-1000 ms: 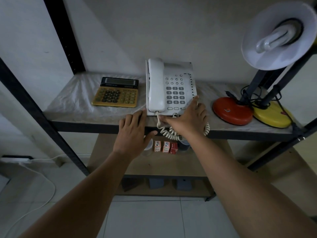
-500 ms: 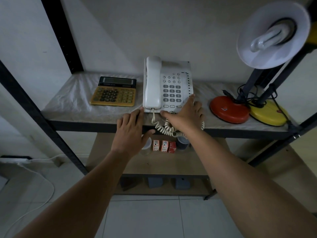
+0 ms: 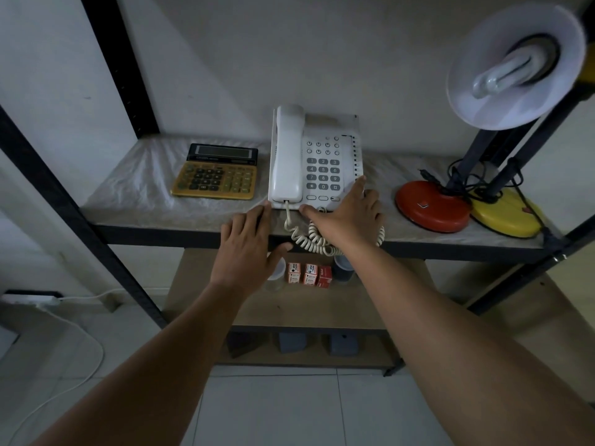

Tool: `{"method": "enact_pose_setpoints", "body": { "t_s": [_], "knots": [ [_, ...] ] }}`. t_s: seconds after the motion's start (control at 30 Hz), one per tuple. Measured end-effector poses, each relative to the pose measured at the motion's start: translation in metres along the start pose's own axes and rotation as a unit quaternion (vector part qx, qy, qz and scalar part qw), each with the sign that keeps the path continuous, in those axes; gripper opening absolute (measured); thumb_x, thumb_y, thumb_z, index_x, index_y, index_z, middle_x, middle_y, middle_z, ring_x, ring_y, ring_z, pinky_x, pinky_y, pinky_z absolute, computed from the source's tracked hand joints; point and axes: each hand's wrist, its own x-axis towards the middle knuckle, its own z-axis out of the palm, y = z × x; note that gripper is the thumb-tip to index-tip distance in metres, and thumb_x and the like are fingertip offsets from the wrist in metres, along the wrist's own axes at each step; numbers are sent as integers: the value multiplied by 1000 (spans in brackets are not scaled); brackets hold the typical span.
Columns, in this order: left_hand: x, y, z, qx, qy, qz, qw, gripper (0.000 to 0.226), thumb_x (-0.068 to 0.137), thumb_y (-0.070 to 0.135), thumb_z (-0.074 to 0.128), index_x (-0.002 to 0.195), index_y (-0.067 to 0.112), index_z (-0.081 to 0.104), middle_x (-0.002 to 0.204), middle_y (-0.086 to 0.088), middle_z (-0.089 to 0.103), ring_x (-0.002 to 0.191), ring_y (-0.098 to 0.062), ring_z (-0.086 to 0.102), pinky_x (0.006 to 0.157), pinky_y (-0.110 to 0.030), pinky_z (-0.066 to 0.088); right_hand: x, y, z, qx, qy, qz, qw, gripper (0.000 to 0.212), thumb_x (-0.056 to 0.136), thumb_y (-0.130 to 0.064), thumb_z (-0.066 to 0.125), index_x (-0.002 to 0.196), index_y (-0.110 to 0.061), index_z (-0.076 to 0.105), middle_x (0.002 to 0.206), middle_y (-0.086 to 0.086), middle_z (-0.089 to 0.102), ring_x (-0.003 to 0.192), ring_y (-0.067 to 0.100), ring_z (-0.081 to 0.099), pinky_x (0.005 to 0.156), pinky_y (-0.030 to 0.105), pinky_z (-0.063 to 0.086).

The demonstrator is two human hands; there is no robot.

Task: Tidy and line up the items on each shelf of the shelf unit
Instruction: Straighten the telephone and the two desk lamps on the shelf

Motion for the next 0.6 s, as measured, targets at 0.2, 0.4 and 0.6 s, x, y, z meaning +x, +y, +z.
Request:
{"method": "enact_pose_setpoints", "body": {
  "t_s": [0.2,0.4,0.6],
  "knots": [
    [-4,4,-12,-37,-31,1,999,77,96,57,51,154,11,29,151,-9,39,137,-27,34,114,-44,31,-3,-3,-18,0,-34,-13,999,134,68,-80,72,160,-13,2,160,15,20,148,36,21,121,50,20],
    [-11,18,-50,-107,-32,-15,994,71,93,28,60,154,14,29,156,-7,33,145,-23,26,121,-41,22,-21,5,-60,10,-15,-33,999,92,83,-64,69,153,-20,29,150,12,36,141,33,33,115,48,31],
    [2,69,-70,-142,-18,84,986,54,93,23,57,145,15,42,148,-7,41,139,-25,37,119,-43,30,-40,46,-99,-28,2,9,1000,68,91,-51,64,144,-14,43,146,14,42,135,35,41,109,51,40]
  ]
}}
